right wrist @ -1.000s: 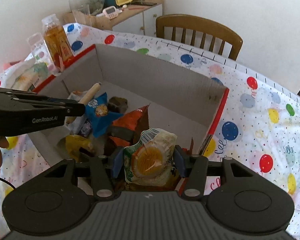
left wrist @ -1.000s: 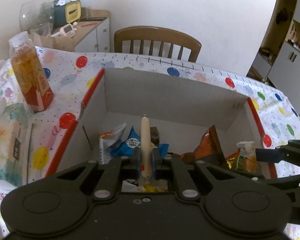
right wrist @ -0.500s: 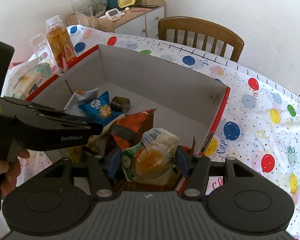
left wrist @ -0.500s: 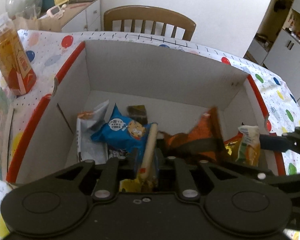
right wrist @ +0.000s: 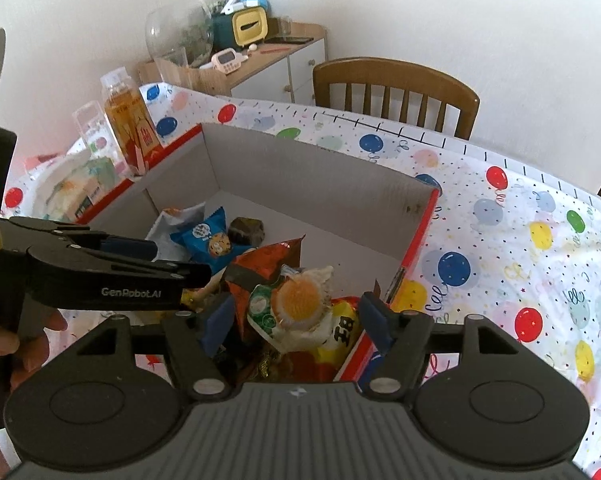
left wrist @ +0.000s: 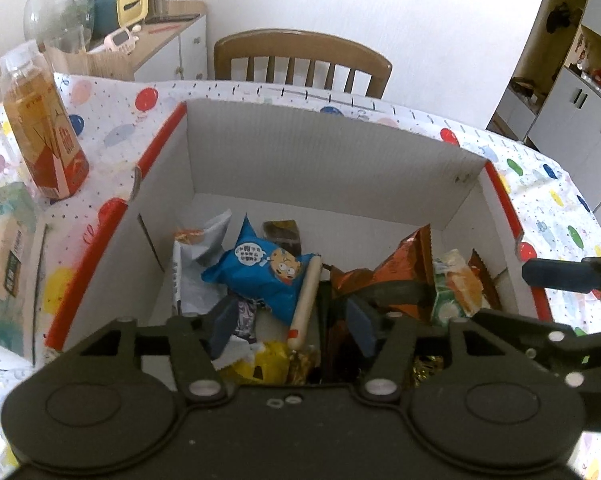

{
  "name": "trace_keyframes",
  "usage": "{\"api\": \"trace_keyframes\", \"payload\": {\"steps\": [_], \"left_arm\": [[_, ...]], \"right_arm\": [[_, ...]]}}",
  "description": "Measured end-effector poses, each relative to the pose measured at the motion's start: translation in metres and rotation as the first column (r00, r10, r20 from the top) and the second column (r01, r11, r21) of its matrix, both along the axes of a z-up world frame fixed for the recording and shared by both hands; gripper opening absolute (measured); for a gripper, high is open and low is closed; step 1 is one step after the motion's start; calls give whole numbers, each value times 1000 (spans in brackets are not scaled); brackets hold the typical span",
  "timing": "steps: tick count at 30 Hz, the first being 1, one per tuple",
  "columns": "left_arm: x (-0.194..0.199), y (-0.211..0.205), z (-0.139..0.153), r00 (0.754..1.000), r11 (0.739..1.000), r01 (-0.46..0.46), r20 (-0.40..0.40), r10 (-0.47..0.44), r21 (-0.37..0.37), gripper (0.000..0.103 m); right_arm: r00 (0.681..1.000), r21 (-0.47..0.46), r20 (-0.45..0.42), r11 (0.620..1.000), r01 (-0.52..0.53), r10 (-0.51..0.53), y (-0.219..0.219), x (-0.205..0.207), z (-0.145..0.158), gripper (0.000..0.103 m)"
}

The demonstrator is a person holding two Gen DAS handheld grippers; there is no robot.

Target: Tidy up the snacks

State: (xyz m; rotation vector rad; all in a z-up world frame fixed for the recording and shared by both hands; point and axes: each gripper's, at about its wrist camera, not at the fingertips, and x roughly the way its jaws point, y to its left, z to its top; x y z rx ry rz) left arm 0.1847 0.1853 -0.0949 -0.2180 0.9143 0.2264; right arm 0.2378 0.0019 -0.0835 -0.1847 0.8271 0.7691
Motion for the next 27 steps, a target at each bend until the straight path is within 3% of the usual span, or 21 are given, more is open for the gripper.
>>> {"api": "trace_keyframes", "payload": {"steps": [3,10,19,27], "left_arm": [[-5,-2,6,1000,1000,1,18,-1,4,66],[-19,-9,25,997,1000,-6,71,5,13,83],[-40,-25,50,992,998,0,126,-8,65,94],[-56,-39,70,986,997,4,167,-17,80,100]], "right_arm": [[1000,28,5,1000,9,-10,-9,-4,7,79],[1000,78,17,997,12,-13,-27,-11,22,80],[999,147,29,989,23,-28,-48,-23,38,80],[997,197,57,979,46,-58,-69,-36,47,87]]}}
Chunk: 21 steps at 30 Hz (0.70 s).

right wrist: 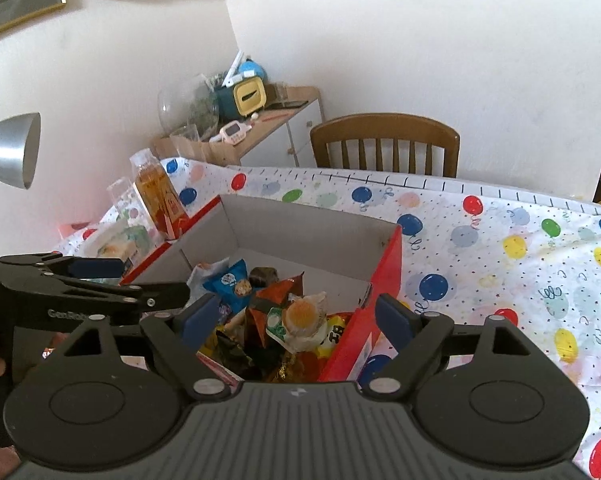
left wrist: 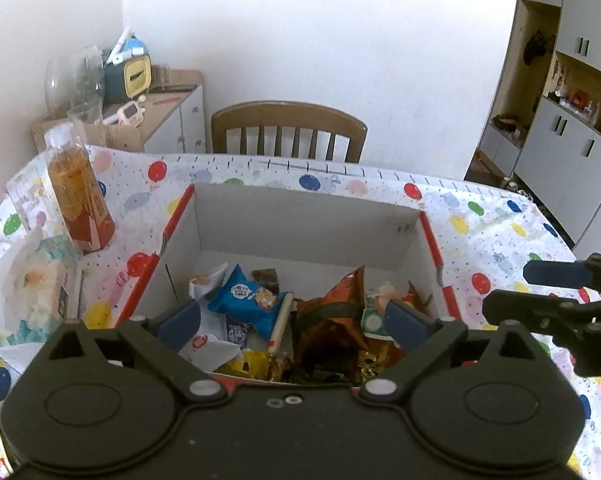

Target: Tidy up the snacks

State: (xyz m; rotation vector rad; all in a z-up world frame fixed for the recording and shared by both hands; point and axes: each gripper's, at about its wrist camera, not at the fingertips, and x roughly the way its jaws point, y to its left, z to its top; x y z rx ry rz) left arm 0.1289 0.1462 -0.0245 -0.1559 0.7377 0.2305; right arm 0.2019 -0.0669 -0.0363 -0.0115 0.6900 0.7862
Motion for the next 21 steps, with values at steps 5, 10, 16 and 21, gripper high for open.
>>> {"api": "trace_keyframes", "payload": {"steps": [5,10,16,21], "left_arm": [[-11,-11,16,999,1000,2,34,-3,30,102],[-20,-26,28,998,995,9,59,-14,95,102],[-31,-40,34,997,992,13,77,-23,125,103],[-39,-41,35,998,996,3,56,-8,91,103]], "right_arm": [[1000,30,29,1000,6,-7,-15,-9,6,102],[998,59,53,998,17,-20,-28,-17,12,102],[997,74,77,997,19,-25,-40,-29,17,103],[997,83,64,996,34,-40,-48,-35,19,103]]}}
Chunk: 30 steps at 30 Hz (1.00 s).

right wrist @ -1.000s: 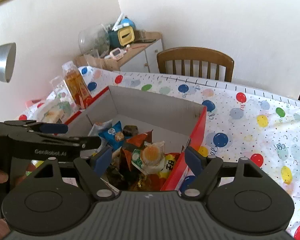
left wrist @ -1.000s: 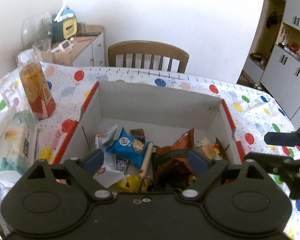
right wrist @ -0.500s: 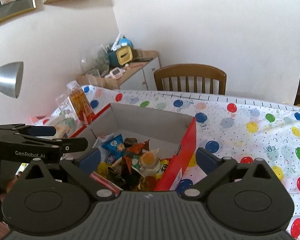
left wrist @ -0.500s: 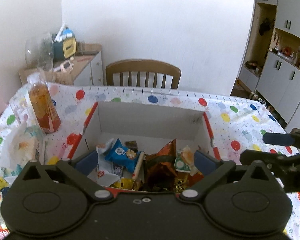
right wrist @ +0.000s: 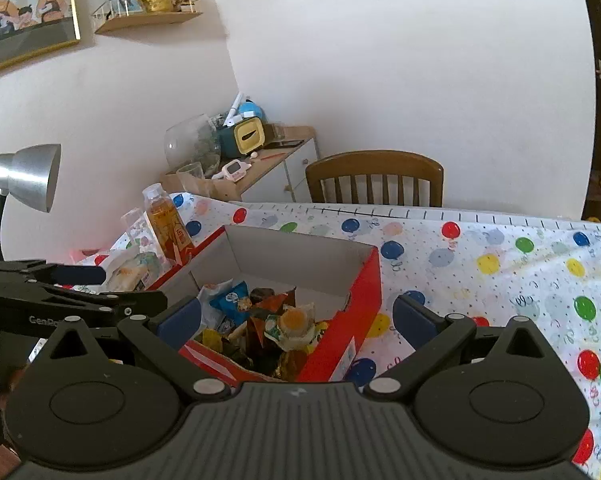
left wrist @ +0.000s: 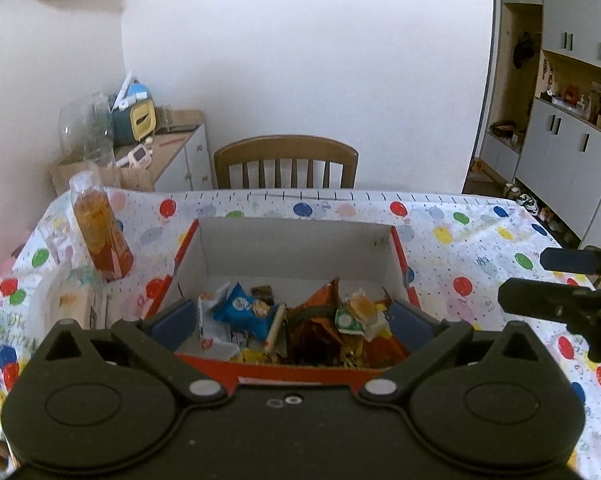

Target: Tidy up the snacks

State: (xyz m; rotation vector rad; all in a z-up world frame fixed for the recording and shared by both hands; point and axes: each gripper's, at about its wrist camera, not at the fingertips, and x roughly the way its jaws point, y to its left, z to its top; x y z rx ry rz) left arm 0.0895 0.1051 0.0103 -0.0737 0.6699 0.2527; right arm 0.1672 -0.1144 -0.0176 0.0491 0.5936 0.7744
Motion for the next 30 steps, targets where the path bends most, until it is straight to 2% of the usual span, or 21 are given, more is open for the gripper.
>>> {"api": "trace_keyframes", "payload": {"steps": [2,11,30], "left_arm": [[-3,0,1,1000,1000,-7,-5,7,-14,103],[-16,-6,8,1000,1000,-28,-6,28,13,103],[-19,-7,11,999,999,-47,-6,48,24,103]], "right_arm": [[1000,0,-1,1000,0,0,-1,-2,1,103],[1000,-9,11,1000,-18,18,-2,-14,5,103],[1000,-6,-11,1000,-27,27,1,-17,2,103]]}}
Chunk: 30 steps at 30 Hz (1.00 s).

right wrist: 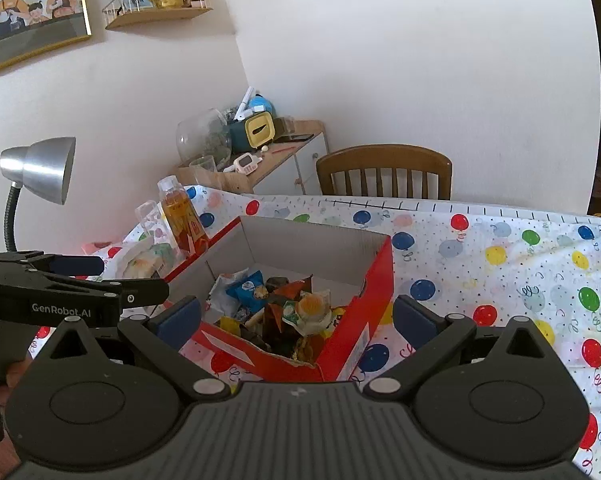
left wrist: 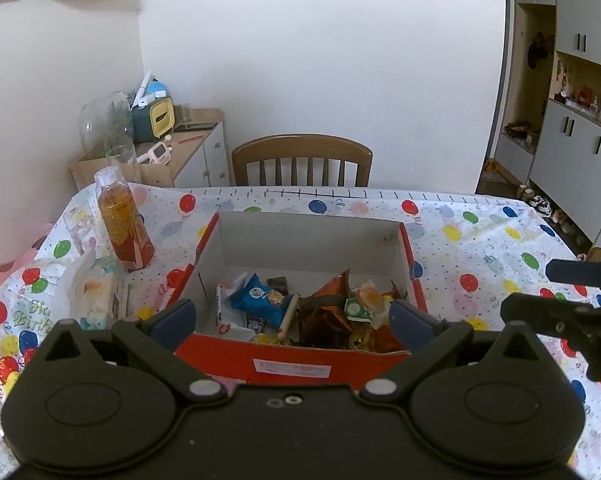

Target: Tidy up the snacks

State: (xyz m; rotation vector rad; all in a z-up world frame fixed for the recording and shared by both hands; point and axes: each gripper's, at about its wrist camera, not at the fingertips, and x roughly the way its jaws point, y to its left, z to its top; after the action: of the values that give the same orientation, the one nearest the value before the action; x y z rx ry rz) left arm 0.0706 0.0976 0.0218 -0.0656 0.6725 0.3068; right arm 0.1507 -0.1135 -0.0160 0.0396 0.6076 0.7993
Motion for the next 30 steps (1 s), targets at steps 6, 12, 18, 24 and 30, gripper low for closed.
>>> {"api": "trace_keyframes", "payload": {"steps": [6,12,18,24,30], "left_arm": [[0,0,-1,1000,1000,-2,-2,2,-3,103],[1,0,-2,1000,1000,-2,-3,2,-4,103],[1,-1,-2,1000,1000,4,6,-4,-16,103],[-1,-1,3,1000,999,9,22,-9,-34,102],[-6,-2,7,999,999,12,35,-10,-51,103]], "right_arm": [[1000,3,-4,1000,2,-2,0,1,0,103],[1000,3,-4,1000,3,-3,0,1,0,103],[1000,2,-3,1000,10,-10,1,3,0,103],[999,6,-17,1000,29,-29,3,9,0,103],[999,7,-26,1000,29,-29,7,13,0,103]]}}
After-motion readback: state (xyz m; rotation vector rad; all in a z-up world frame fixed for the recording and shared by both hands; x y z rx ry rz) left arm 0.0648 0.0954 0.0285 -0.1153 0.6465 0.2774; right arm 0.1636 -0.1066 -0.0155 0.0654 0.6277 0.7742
